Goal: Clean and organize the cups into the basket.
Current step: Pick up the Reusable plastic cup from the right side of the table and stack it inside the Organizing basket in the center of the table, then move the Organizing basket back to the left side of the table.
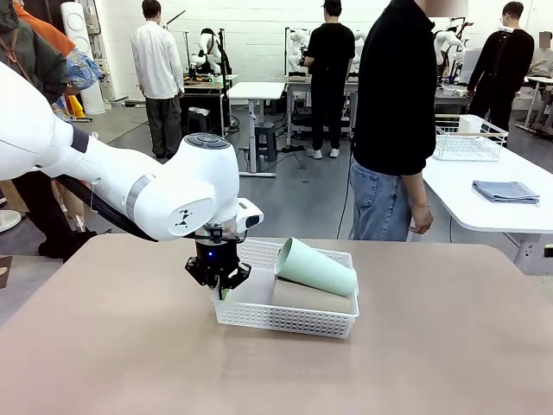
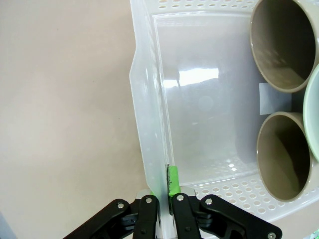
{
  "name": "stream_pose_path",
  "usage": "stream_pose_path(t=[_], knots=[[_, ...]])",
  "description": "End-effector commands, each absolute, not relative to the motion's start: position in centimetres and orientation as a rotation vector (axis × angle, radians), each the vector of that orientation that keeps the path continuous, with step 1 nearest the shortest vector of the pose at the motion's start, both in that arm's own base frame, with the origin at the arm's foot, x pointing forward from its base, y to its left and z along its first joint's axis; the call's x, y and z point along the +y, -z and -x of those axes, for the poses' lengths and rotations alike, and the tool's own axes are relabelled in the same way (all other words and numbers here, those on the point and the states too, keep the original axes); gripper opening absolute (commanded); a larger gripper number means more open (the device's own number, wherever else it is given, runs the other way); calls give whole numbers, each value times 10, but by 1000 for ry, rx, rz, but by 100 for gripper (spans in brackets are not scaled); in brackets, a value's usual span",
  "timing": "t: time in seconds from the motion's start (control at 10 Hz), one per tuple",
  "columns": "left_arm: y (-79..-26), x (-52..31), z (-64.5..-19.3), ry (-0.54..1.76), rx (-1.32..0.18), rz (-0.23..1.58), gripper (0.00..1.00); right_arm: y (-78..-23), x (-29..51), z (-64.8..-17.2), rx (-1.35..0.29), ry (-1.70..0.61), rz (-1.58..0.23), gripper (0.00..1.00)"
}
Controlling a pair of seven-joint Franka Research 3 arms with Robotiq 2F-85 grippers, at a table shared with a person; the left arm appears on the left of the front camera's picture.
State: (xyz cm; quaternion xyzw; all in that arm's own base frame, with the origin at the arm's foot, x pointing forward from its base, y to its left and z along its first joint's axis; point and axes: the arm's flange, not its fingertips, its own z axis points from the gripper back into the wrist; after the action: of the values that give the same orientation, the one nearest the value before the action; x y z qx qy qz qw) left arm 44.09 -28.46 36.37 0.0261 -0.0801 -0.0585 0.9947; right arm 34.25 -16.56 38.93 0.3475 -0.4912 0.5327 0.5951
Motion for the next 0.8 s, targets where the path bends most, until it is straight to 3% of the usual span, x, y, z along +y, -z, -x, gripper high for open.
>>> stream_pose_path(t=[0.0, 0.7], knots=[[-365, -286, -440, 124, -172, -65, 0, -398, -170, -351, -1172, -1228, -832, 100], [-365, -286, -440, 124, -172, -65, 0, -386, -170, -346, -1133, -1227, -818, 100]])
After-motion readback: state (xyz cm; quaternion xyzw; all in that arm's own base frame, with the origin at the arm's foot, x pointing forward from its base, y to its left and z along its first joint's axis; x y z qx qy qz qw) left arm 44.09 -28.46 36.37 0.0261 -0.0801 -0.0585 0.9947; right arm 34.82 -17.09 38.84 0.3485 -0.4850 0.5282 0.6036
